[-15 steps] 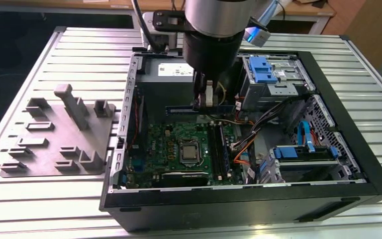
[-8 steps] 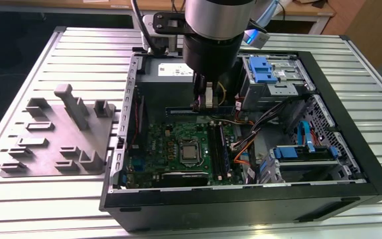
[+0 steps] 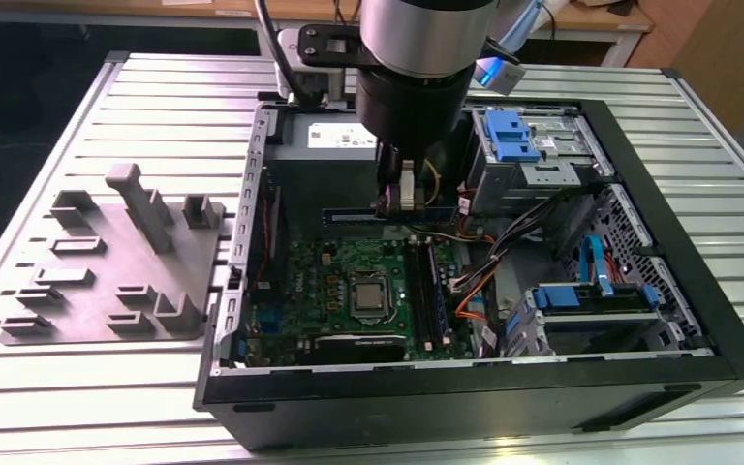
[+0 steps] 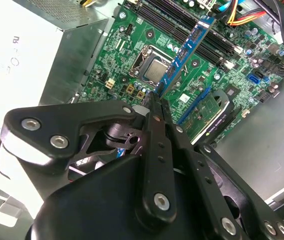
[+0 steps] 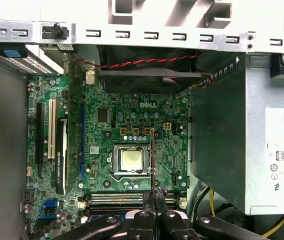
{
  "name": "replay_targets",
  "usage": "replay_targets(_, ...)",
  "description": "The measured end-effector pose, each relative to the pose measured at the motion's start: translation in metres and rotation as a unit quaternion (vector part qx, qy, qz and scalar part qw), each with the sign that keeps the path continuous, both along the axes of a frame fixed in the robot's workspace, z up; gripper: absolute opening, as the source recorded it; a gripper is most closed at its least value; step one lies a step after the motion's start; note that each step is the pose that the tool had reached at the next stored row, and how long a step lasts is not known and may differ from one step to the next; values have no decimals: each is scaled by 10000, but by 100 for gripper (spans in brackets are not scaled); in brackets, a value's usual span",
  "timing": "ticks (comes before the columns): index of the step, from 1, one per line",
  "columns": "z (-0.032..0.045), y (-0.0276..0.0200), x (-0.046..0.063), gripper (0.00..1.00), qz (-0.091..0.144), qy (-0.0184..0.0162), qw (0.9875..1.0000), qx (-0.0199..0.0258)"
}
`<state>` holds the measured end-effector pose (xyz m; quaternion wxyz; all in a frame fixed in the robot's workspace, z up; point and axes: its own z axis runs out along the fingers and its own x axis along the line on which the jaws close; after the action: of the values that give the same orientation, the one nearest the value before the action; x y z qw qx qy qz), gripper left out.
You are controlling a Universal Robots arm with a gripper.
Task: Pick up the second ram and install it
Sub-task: 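Insert the second ram into the second slot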
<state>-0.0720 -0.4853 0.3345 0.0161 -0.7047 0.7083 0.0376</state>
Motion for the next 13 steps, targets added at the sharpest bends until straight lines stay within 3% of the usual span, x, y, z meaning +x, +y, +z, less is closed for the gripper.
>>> replay_targets(4,-5,0,0,12,94,0,10000,1)
replay_targets(7,-12,0,0,12,341,0,9994,0)
replay_targets(13,-28,0,0,12,878,0,9961,0)
